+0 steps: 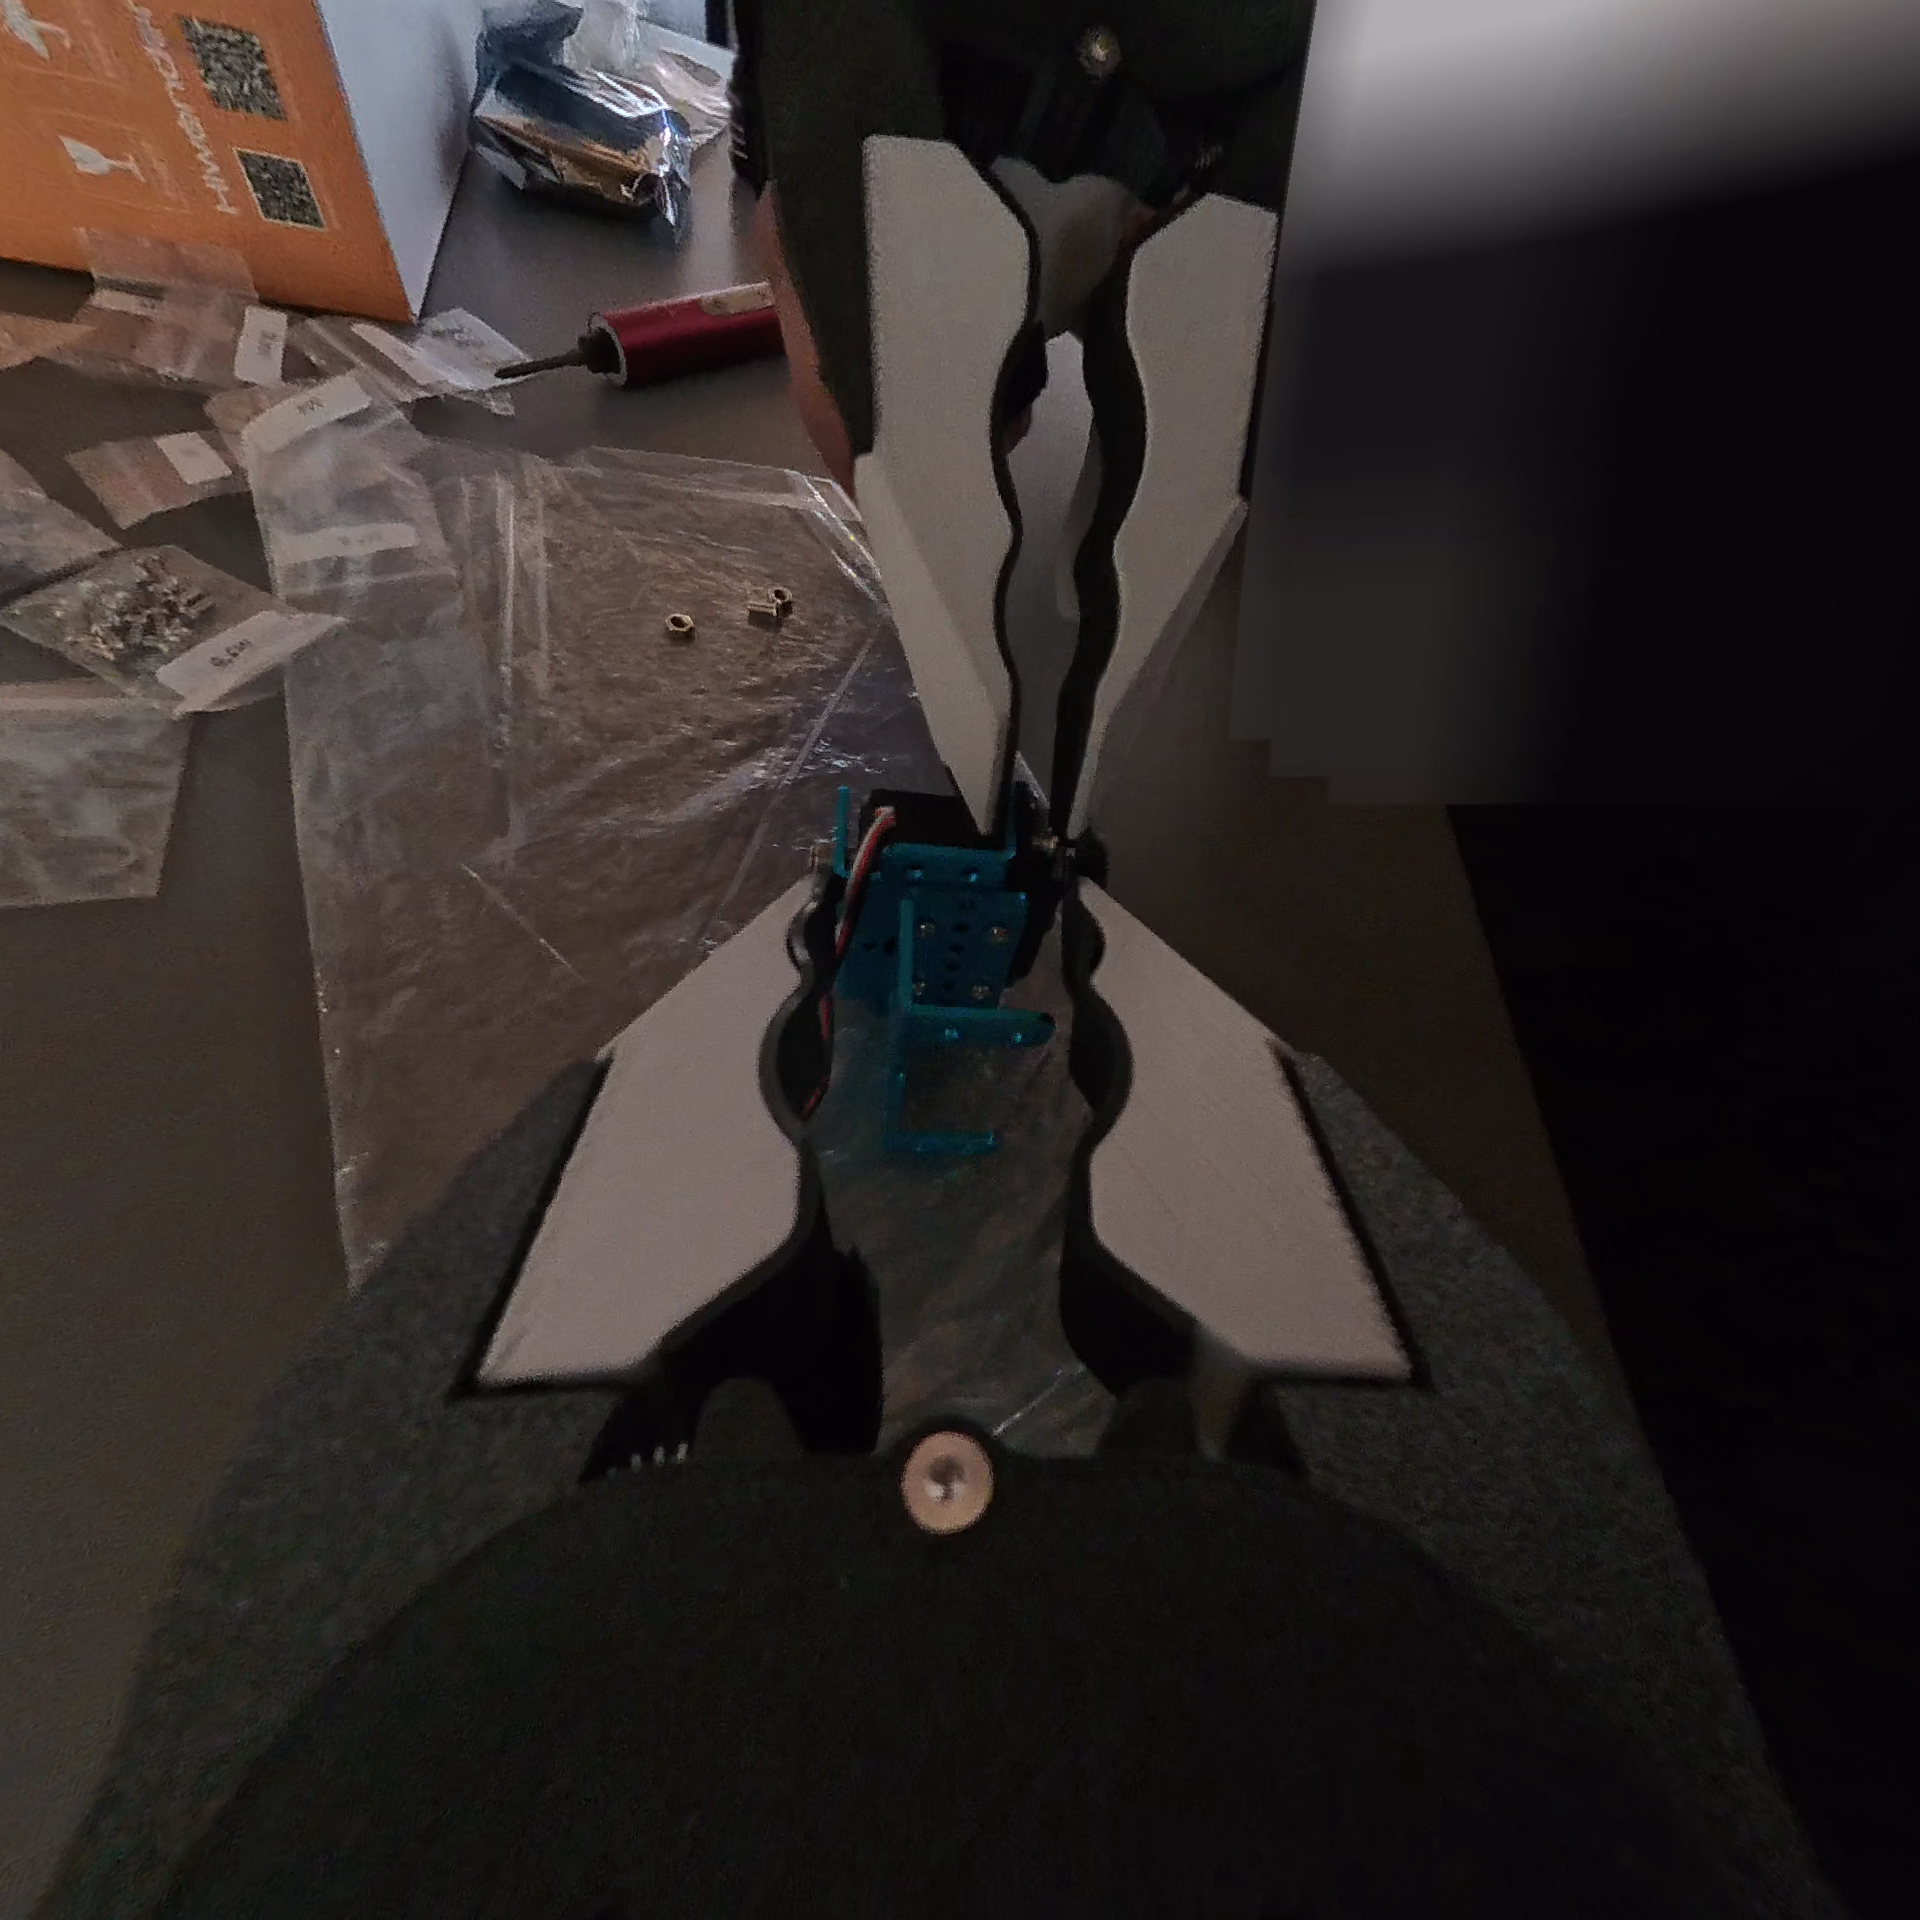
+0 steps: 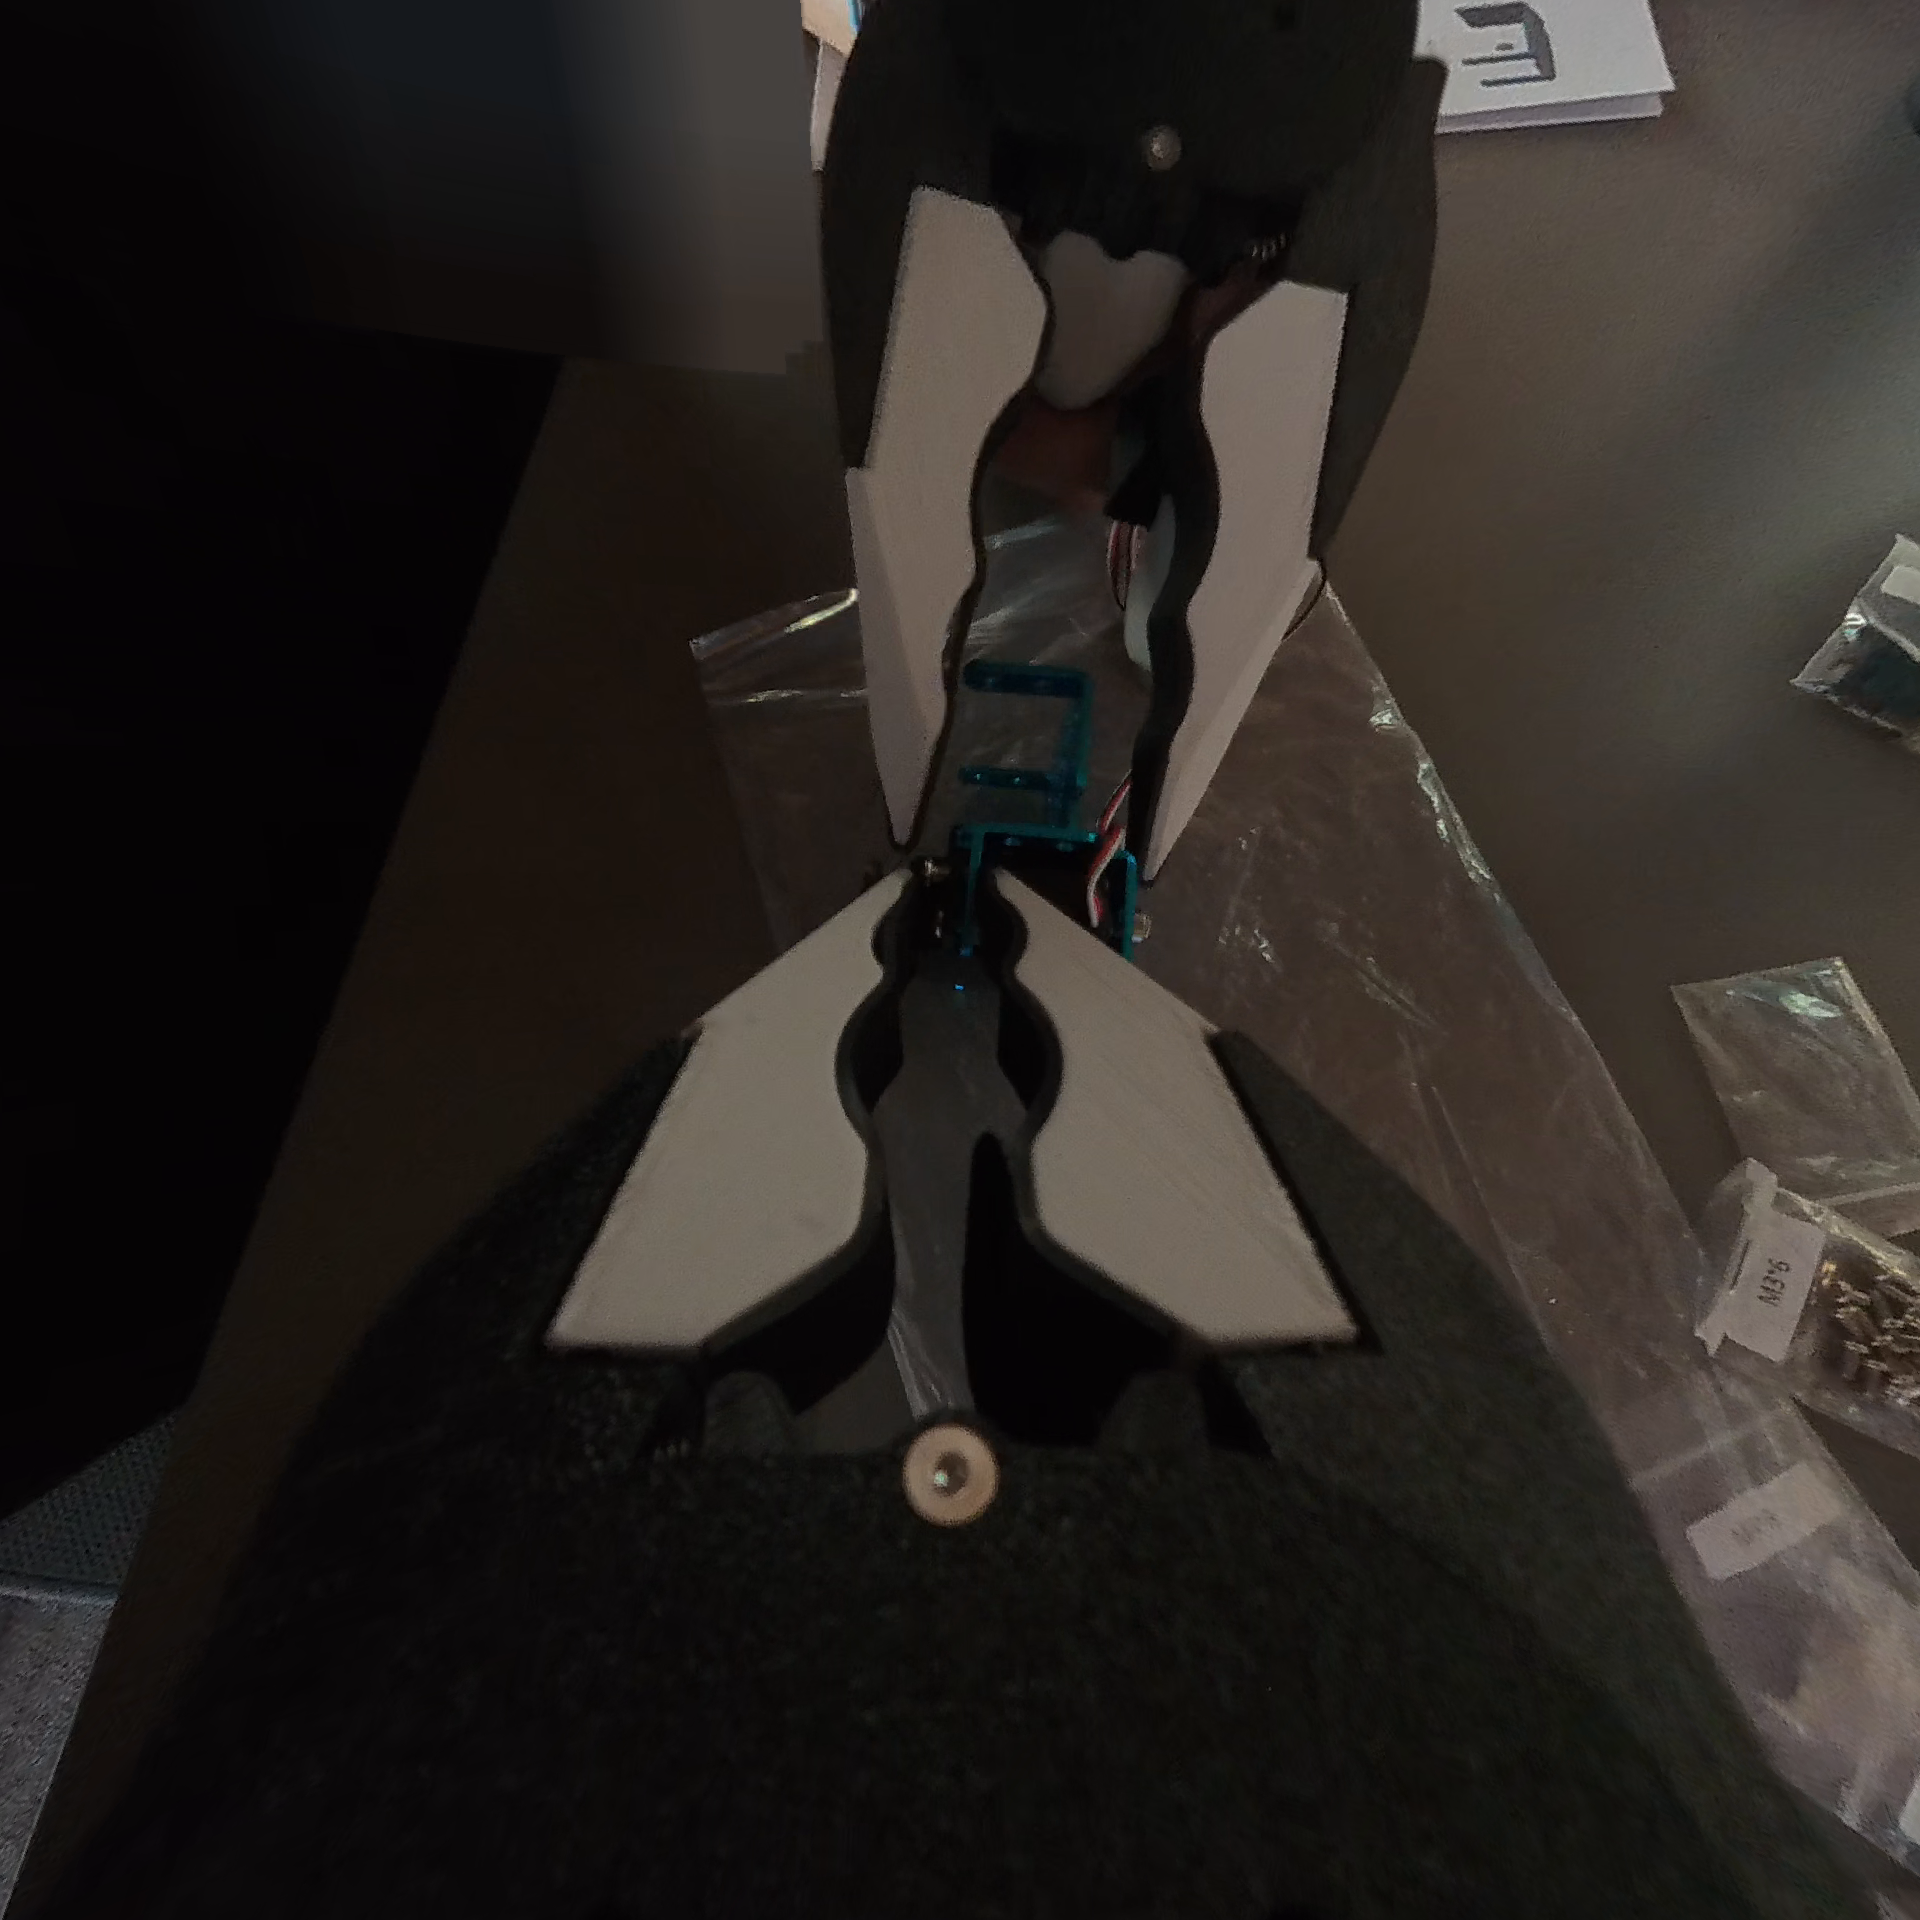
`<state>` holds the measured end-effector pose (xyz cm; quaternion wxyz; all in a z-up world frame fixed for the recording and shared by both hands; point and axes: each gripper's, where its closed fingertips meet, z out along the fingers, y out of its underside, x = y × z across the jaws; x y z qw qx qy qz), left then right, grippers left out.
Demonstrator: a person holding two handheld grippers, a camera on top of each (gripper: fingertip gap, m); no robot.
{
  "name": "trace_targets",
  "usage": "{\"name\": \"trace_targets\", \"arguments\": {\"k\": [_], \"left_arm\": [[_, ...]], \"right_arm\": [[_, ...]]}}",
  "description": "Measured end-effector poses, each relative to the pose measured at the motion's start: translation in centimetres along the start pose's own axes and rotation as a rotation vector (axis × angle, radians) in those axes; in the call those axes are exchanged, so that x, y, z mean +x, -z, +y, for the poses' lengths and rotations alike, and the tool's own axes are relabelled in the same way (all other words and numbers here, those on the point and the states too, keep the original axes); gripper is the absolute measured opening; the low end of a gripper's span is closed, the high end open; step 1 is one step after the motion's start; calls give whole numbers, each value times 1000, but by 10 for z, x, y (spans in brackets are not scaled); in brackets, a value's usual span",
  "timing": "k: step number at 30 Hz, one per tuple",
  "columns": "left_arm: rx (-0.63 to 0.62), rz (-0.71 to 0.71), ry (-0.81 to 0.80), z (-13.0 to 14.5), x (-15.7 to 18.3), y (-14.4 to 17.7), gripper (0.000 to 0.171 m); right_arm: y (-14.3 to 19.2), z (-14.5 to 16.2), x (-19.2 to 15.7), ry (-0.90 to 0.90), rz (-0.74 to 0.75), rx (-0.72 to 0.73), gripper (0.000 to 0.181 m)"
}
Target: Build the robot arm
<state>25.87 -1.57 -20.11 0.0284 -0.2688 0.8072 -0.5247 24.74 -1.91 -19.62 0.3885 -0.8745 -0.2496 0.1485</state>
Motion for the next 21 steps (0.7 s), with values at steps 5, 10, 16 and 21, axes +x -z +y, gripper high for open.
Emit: {"name": "trace_targets", "arguments": {"k": [5,10,16,21], "left_arm": [[-13,-63,-36,2,-10,3,36],[-3,-98,-71,1,-8,2,29],[6,-155,-101,1,-10,3,29],[-8,-201,-145,4,-11,3,28]], "right_arm": [[2,0,9,-11,48,3,12],[1,-1,14,-22,76,17,18],[3,1,18,-42,115,3,21],[7,3,18,-9,153,-21,13]]}}
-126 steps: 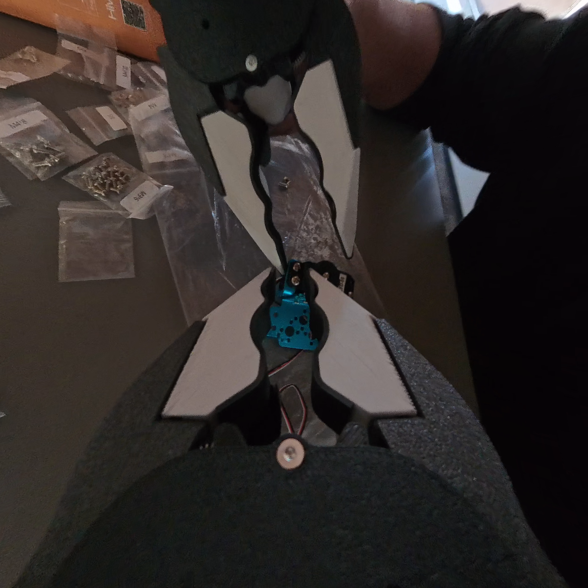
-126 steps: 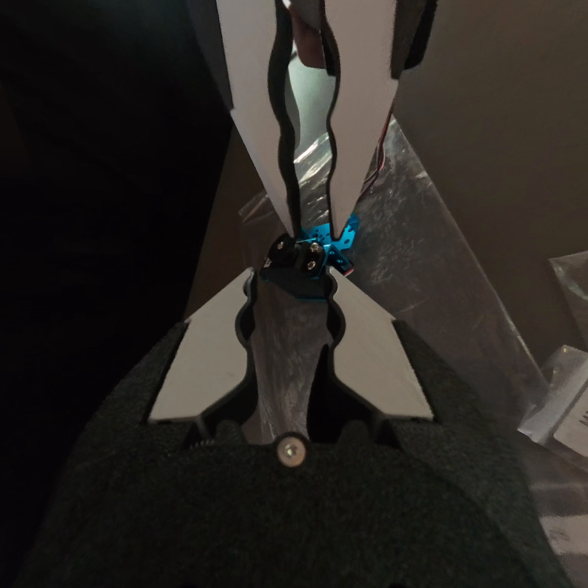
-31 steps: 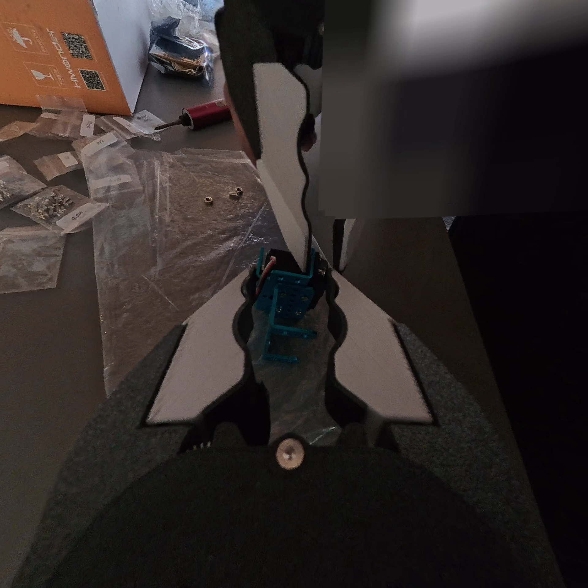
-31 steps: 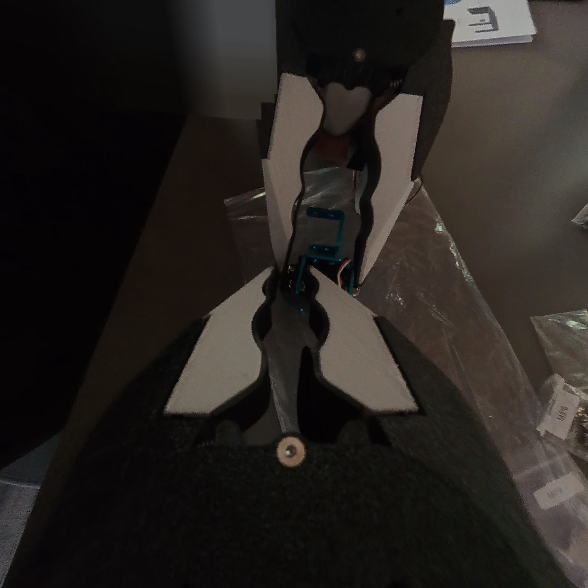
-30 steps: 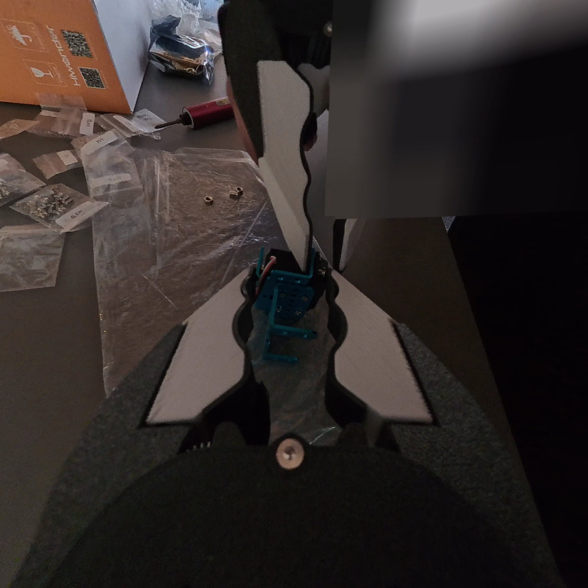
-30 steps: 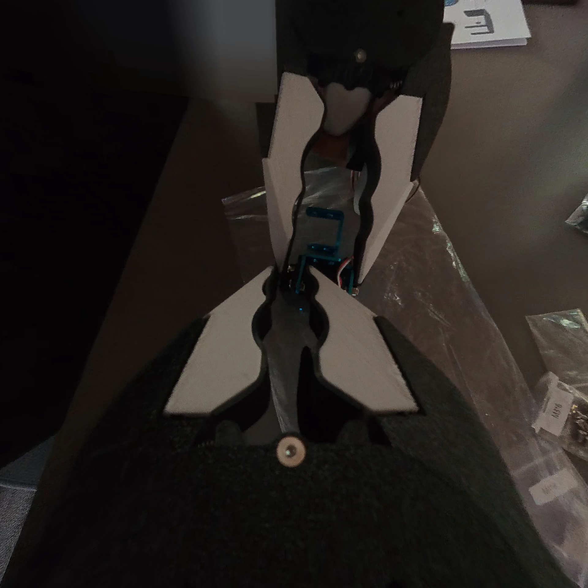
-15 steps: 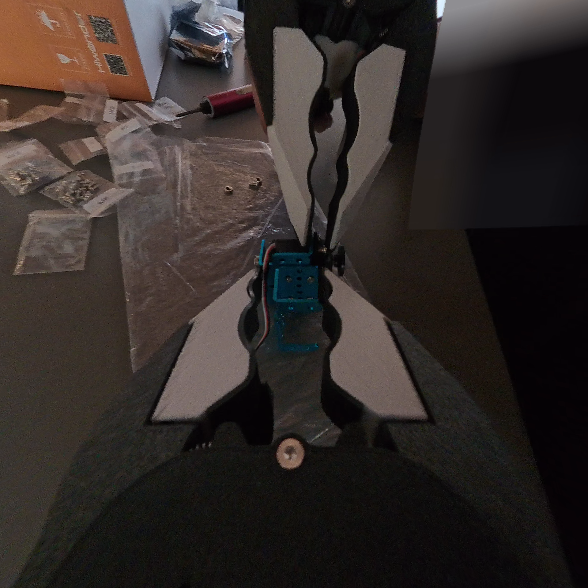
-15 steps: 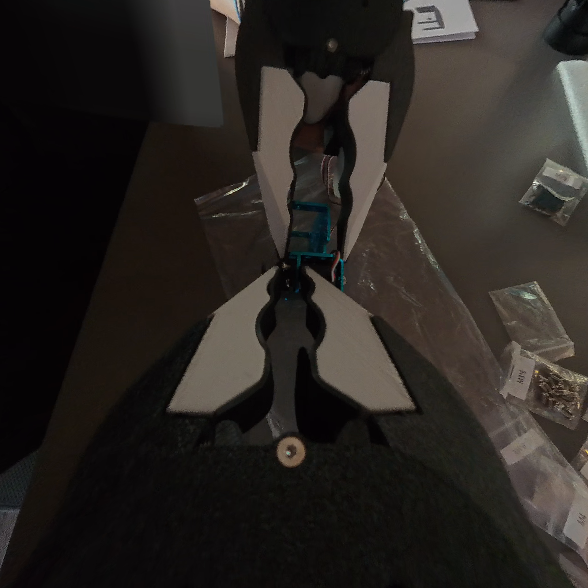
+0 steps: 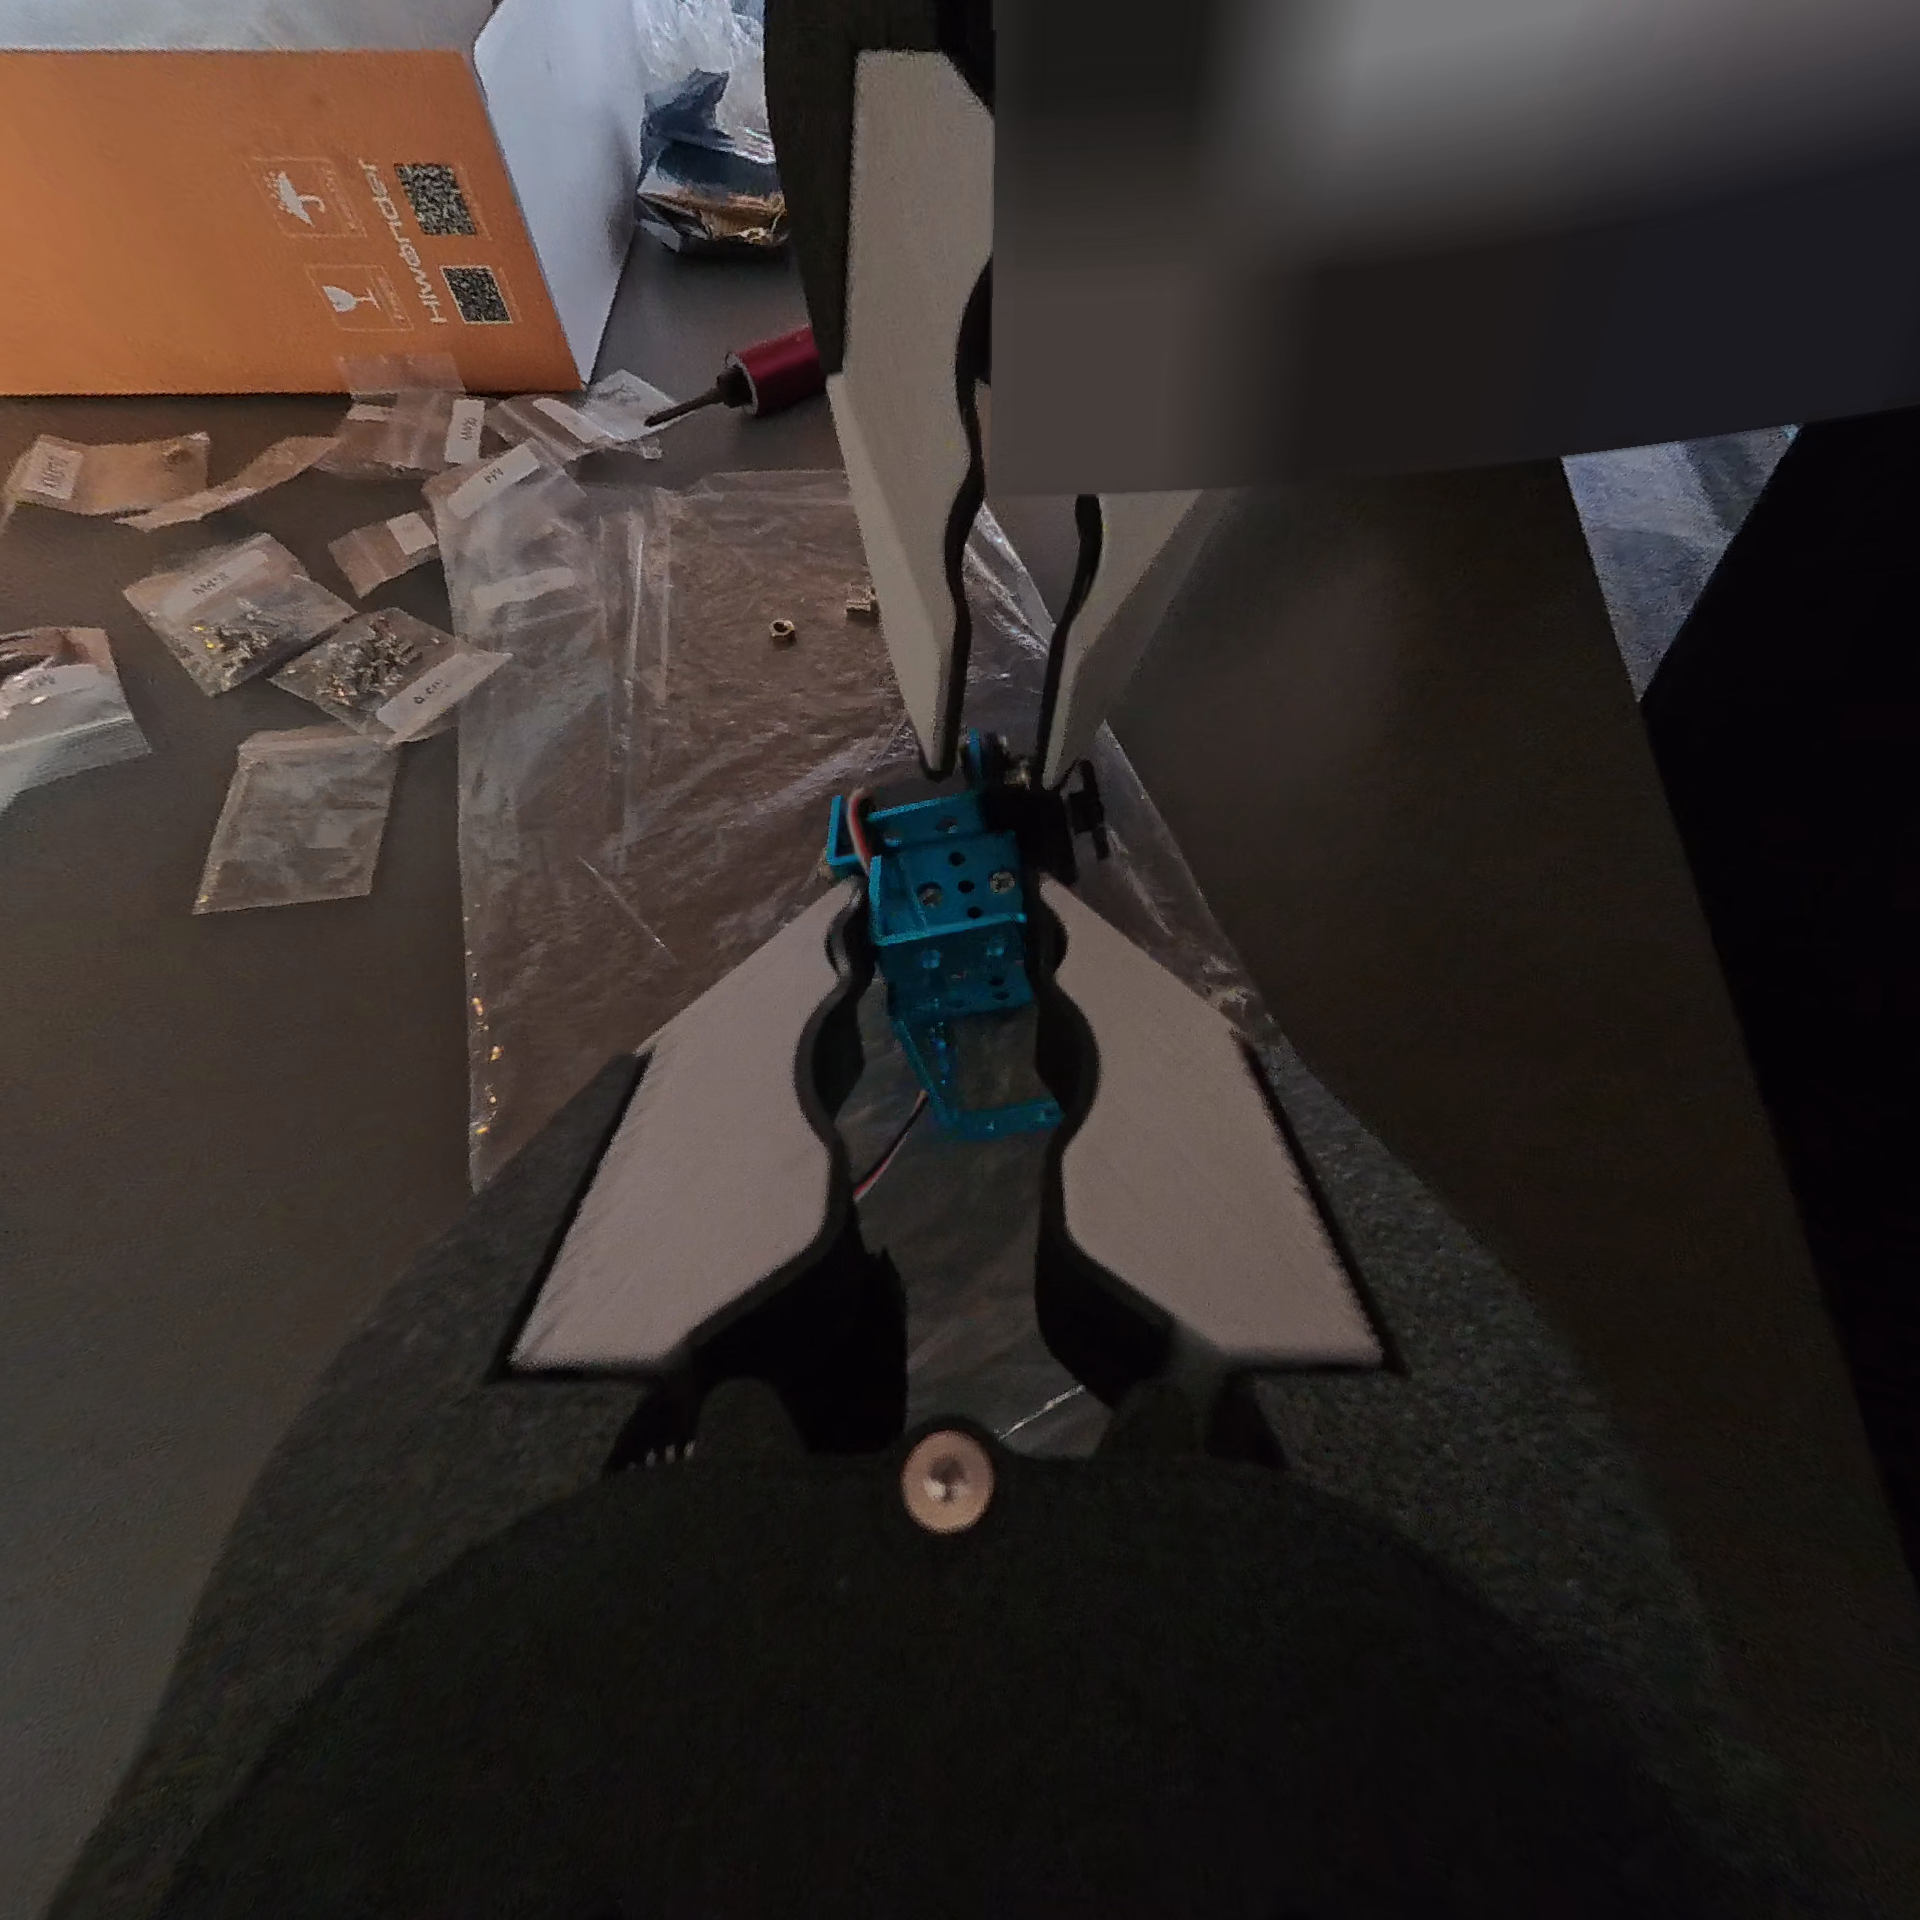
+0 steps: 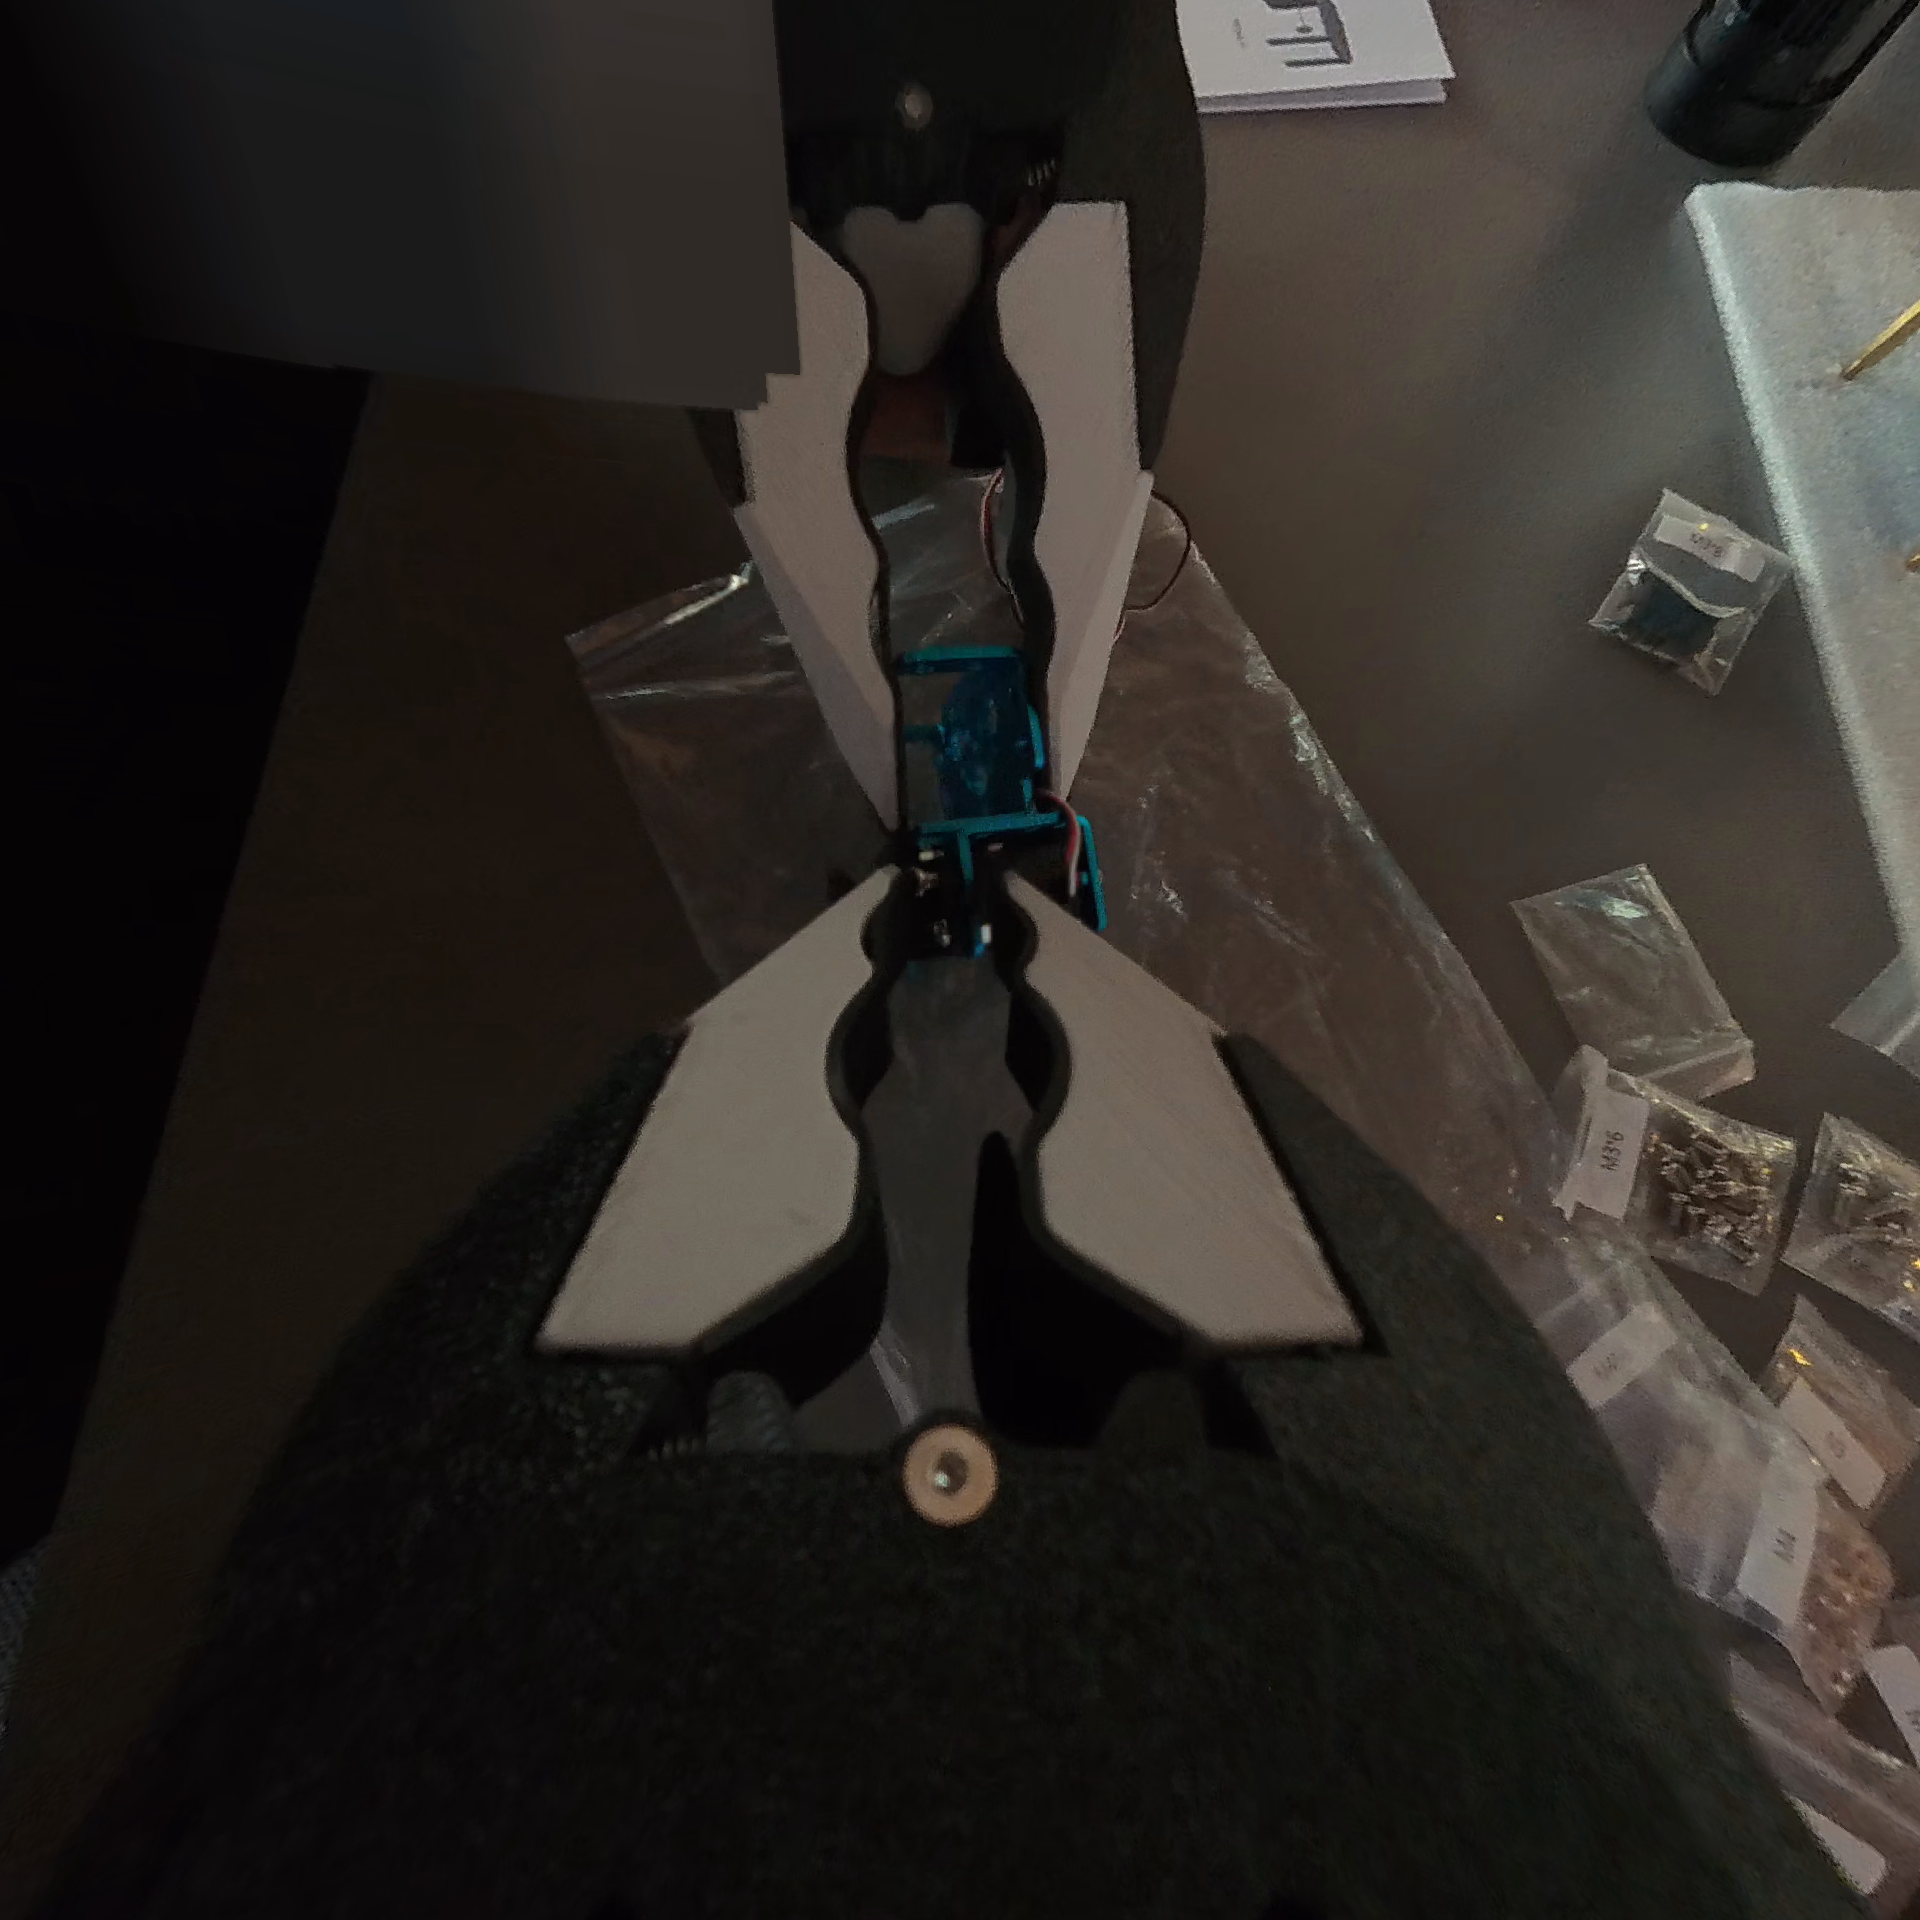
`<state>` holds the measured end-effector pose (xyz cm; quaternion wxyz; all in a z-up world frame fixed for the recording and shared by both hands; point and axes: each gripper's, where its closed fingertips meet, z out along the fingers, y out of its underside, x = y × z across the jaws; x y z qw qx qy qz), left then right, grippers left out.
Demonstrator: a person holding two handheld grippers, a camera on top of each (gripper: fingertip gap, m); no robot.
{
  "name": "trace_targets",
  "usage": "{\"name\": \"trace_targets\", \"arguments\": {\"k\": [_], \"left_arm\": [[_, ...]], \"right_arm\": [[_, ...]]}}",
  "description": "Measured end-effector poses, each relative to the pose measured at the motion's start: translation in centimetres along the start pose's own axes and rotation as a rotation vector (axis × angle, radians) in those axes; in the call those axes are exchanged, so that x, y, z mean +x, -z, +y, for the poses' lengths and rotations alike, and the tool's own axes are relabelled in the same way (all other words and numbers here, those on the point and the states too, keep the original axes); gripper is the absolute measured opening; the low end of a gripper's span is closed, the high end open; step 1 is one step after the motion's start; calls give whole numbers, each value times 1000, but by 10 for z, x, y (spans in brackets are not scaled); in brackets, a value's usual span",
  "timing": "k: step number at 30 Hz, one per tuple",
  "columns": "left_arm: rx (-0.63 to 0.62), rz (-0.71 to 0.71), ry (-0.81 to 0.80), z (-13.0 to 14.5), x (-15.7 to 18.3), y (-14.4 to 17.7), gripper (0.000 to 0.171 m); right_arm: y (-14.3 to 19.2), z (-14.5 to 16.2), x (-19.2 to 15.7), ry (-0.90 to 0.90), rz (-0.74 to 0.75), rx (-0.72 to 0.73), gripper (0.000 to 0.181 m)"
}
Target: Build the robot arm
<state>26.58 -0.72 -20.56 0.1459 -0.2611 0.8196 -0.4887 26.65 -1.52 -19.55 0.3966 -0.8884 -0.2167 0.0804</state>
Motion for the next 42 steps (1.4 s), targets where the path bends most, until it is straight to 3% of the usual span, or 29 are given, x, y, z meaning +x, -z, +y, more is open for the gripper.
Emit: {"name": "trace_targets", "arguments": {"k": [8,16,20,25,30,33,34,42], "left_arm": [[-6,-60,-124,0,9,-1,27],[4,-137,-337,-3,19,-2,26],[7,-142,-326,-2,18,-1,26],[2,-147,-332,-1,16,-2,26],[-3,-135,-299,1,13,-1,27],[-11,-145,-308,2,13,-2,27],[-18,-150,-298,3,11,-2,27],[-24,-158,-318,4,14,-3,27]], "right_arm": [[2,2,-10,-7,-70,-12,11],[4,4,-25,128,-103,-28,8],[3,4,-22,197,-31,-55,8],[3,3,-21,157,-56,-26,8],[3,1,-3,103,24,-4,34],[3,3,-10,104,-1,-38,23],[3,3,-13,129,-9,-45,11],[2,4,-17,110,-40,-43,8]]}}
